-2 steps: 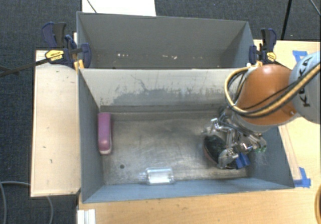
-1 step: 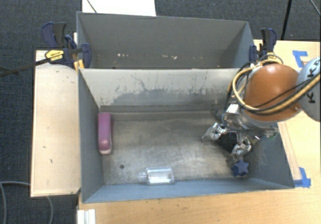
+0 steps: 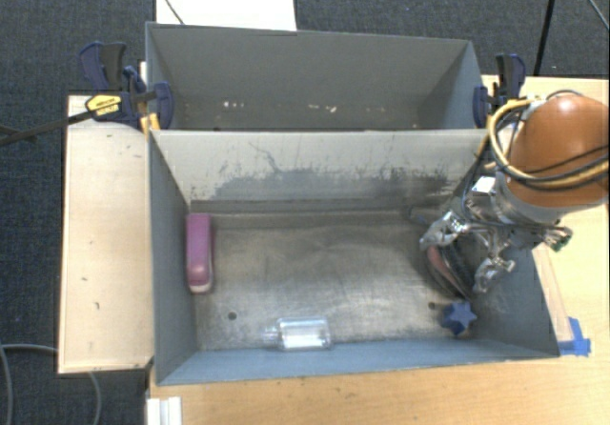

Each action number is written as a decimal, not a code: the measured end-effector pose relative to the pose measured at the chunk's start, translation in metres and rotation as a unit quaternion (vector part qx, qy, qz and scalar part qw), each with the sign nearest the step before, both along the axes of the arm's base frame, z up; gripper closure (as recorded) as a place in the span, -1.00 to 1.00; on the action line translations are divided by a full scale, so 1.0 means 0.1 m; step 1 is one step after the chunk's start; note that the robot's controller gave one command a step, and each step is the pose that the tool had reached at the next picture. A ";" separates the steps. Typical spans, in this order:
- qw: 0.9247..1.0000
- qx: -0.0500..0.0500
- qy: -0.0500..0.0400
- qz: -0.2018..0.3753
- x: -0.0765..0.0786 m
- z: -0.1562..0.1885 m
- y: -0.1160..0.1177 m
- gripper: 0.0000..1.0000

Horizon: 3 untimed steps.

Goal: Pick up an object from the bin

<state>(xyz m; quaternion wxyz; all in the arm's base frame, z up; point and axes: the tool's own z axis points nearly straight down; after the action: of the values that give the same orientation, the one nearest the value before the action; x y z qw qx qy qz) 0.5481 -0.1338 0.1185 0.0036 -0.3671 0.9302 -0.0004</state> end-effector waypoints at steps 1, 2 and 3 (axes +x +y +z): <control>0.969 0.011 -0.002 0.247 0.38 -0.42 0.08 -1.00; 0.970 0.009 -0.002 0.244 0.38 -0.41 0.06 1.00; 0.932 -0.003 -0.001 0.363 0.24 0.93 -0.06 1.00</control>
Offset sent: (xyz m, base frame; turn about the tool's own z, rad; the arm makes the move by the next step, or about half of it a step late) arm 0.0339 -0.0084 -0.0467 -0.4983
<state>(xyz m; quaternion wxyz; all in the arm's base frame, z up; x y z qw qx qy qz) 0.5717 -0.1394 0.2112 0.0029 -0.6799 0.7333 -0.0026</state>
